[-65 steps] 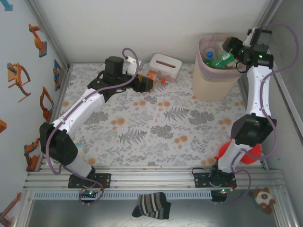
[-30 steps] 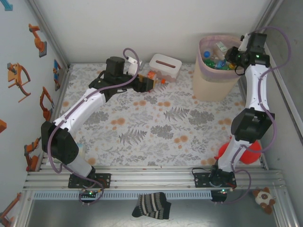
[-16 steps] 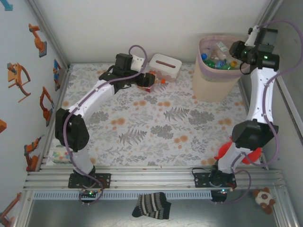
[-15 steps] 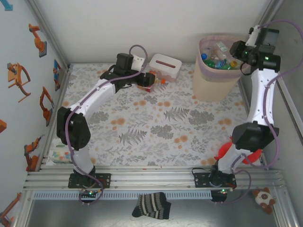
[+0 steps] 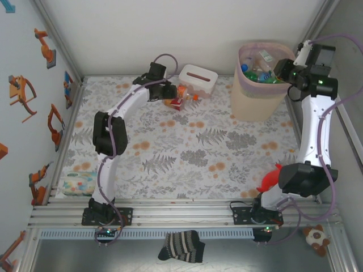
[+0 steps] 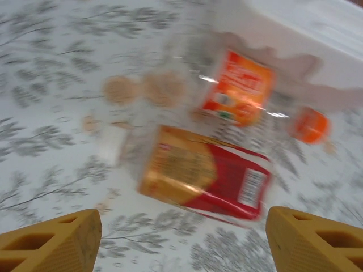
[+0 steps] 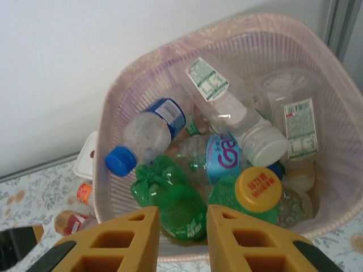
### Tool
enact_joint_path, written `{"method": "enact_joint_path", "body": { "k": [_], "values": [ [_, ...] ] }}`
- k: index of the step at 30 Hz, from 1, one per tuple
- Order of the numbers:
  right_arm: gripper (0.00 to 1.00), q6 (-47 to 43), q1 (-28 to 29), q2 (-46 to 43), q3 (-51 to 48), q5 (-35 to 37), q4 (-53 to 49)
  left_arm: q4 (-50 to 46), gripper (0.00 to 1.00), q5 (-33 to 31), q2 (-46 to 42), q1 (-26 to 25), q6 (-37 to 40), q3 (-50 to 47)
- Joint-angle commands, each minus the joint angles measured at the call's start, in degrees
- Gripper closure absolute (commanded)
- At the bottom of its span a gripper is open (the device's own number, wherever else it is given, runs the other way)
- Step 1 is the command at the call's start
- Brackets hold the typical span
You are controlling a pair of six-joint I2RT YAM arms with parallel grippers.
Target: Put the plastic bottles in the bin
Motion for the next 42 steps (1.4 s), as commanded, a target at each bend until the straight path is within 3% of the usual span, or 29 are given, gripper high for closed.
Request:
{"method": "enact_joint_path", "body": {
  "k": [1,5,11,26,42],
  "values": [
    [0.72,0.6,0.3,-2.7,-1.6,-0.7,0.6,-5.1,0.19,-12.7,0.6,-0.8,-12.3,4.0],
    [0.72,1.2,0.3,-2.6,-2.5,-1.4,0.9,-11.1,0.18,-21.0,5.4,-2.6,-28.0,11.3],
    [0.72,0.9,0.3,-3.0,-3.1,-1.5,1.1,-12.3,0.18,-13.1,12.9,-2.7,-41.5,18.4],
    [0.72,0.6,0.3,-4.0,-4.6,-1.6,0.9,-9.4,0.14,-11.4,17.9,-4.0,-48.6,16.0],
    [0.72,2.1,1.3,-5.9,-7.0,-2.8,2.1,-7.0,0.39,-11.4,10.4,-4.4,-42.3,8.4]
  ]
}}
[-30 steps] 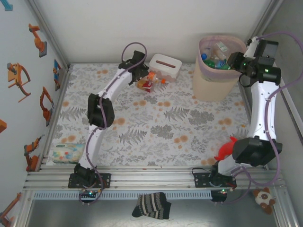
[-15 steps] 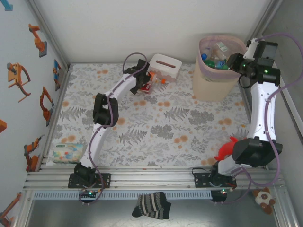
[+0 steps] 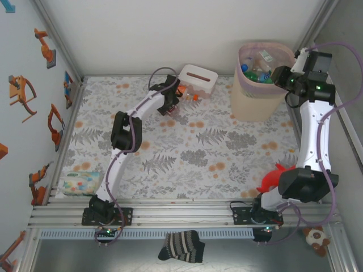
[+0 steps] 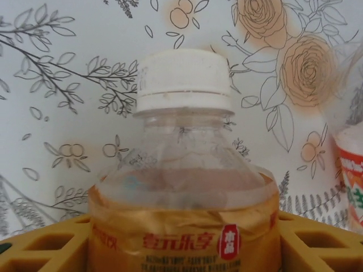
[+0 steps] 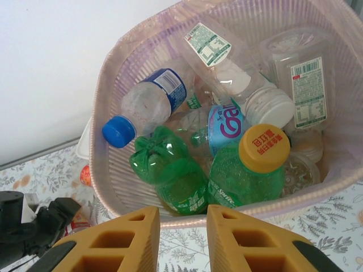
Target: Put the plastic bottles in the bin
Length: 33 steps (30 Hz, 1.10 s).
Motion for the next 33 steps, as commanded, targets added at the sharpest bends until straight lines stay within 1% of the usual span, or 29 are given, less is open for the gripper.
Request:
{"method": "enact_joint_path", "body": {
  "k": [1,5,7,12,14,20,24,28,31,33],
  "values": [
    [0.72,1.5,1.5,-2.7,-1.1,-1.9,1.8,1.3,0.40,-0.3,-6.2,-0.2,4.0,-3.5],
    [0.72,2.3,3.5,-2.9,-1.4,-3.7,1.8,7.9,0.44,1.0,-12.5,-0.1,8.5,-11.0],
    [0.72,2.6,4.8,-3.0,-1.6,-4.4,1.8,13.6,0.45,3.2,-16.4,0.1,11.2,-16.4],
    [0.72,4.0,8.4,-2.6,-1.6,-7.8,2.3,34.6,0.46,15.5,-26.7,1.0,21.4,-32.7],
    [0.71,4.9,9.7,-2.2,-1.6,-9.3,2.7,40.0,0.47,19.3,-29.9,1.2,25.3,-36.7],
    [0.65,7.1,14.3,-0.5,-1.3,-13.2,3.6,44.9,0.49,31.0,-35.3,1.0,39.2,-39.4],
    [0.60,8.1,17.0,1.3,-0.3,-15.5,3.5,49.3,0.51,37.3,-37.5,0.9,45.8,-41.9],
    [0.54,8.3,19.2,3.0,0.6,-17.2,3.3,56.6,0.52,40.8,-40.2,-0.3,53.0,-47.5],
    [0.52,8.2,20.8,4.5,1.8,-17.7,2.5,59.2,0.50,43.6,-41.7,-1.6,59.1,-50.2],
    [0.51,7.9,21.9,5.7,2.6,-18.8,1.9,60.0,0.49,45.7,-42.9,-2.7,64.7,-51.8]
  ]
}}
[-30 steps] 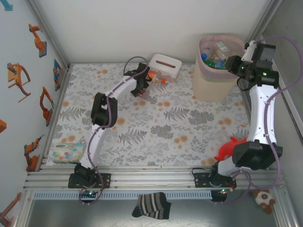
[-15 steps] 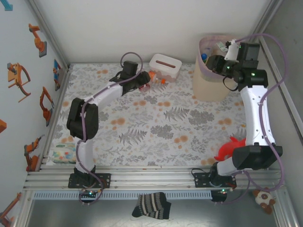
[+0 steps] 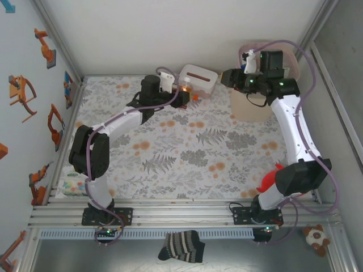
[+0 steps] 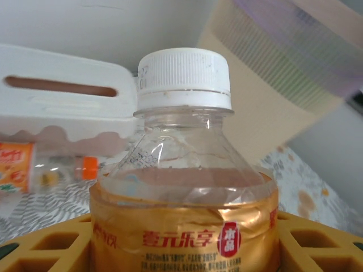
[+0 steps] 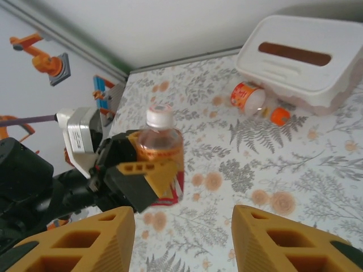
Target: Put the plastic bottles in the bin
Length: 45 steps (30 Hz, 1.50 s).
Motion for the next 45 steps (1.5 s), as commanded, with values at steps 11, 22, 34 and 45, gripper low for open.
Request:
{"method": "enact_joint_path", "body": {
  "k": [11,22,34,45],
  "values": [
    [0.43,-5.1,8.0,6.5,6.2,-3.2,-8.6,2.5,0.49,6.9,-7.3,-5.5,25.5,-3.3],
    [0.60,-4.9,9.1,6.7,5.8,-2.2,-8.6,3.3,0.49,9.4,-7.7,-6.3,26.2,-3.5],
    [0.70,-5.2,9.2,6.6,5.9,-1.3,-8.6,4.0,0.38,9.5,-7.7,-6.4,26.1,-3.9],
    [0.71,-8.8,8.7,6.0,9.6,9.7,-9.6,5.7,0.22,8.0,-10.3,-6.3,25.1,-6.6]
  ]
}}
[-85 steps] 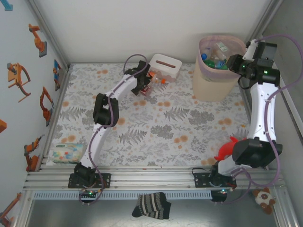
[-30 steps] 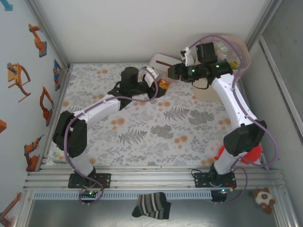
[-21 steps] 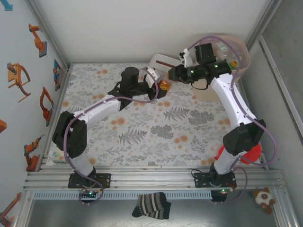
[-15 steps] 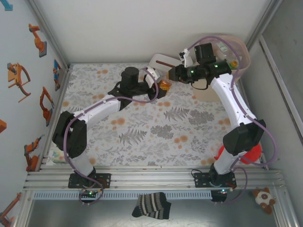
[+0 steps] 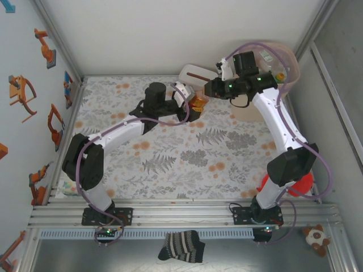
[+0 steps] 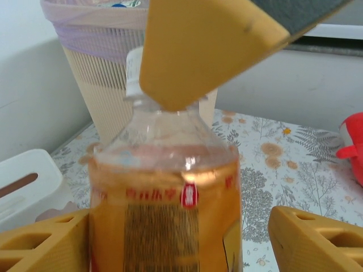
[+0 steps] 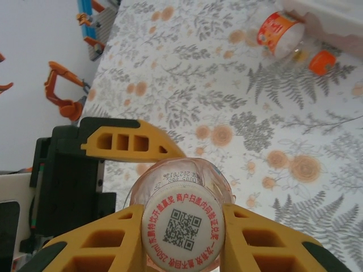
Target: Put the plastic bottles in the bin
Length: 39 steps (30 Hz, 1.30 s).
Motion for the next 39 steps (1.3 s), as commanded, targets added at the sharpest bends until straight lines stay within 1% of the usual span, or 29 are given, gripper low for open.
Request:
{"method": "enact_joint_path", "body": {
  "k": [1,3,5,11,16,21,25,32,39],
  "values": [
    [0.71,-3.2,-0.4,-1.0,5.2,7.1,-0.8,1.7,0.22,0.9,-3.6,-0.2,0.5,-0.9],
    [0.71,-4.0,-1.7,-0.9,7.2,9.5,-1.2,1.7,0.22,0.5,-4.3,-0.1,0.6,-1.6],
    [0.71,-4.1,-4.3,-0.7,9.2,10.4,-1.3,1.9,0.22,0.1,-4.9,0.0,0.6,-2.4],
    [0.71,-3.8,-12.7,0.3,15.1,10.6,-1.2,1.3,0.22,-0.6,-6.1,0.2,0.6,-3.4],
    [0.71,-2.3,-21.0,0.3,18.8,10.1,-0.3,0.8,0.22,-1.0,-6.6,0.4,0.7,-3.7],
    [0.71,-1.5,-26.5,1.2,21.5,10.0,0.6,0.6,0.22,-1.0,-6.7,0.6,0.7,-3.8],
    [0.71,-1.0,-28.9,2.2,22.2,8.9,0.5,0.7,0.22,-1.0,-6.7,0.7,0.7,-3.9],
    [0.71,-3.1,-29.8,4.3,20.9,10.9,-1.4,1.1,0.22,-1.1,-6.4,0.9,0.0,-4.1],
    [0.71,-4.4,-29.8,7.7,19.8,6.7,-4.2,1.1,0.22,-1.2,-6.3,0.9,-0.4,-4.6]
  ]
}}
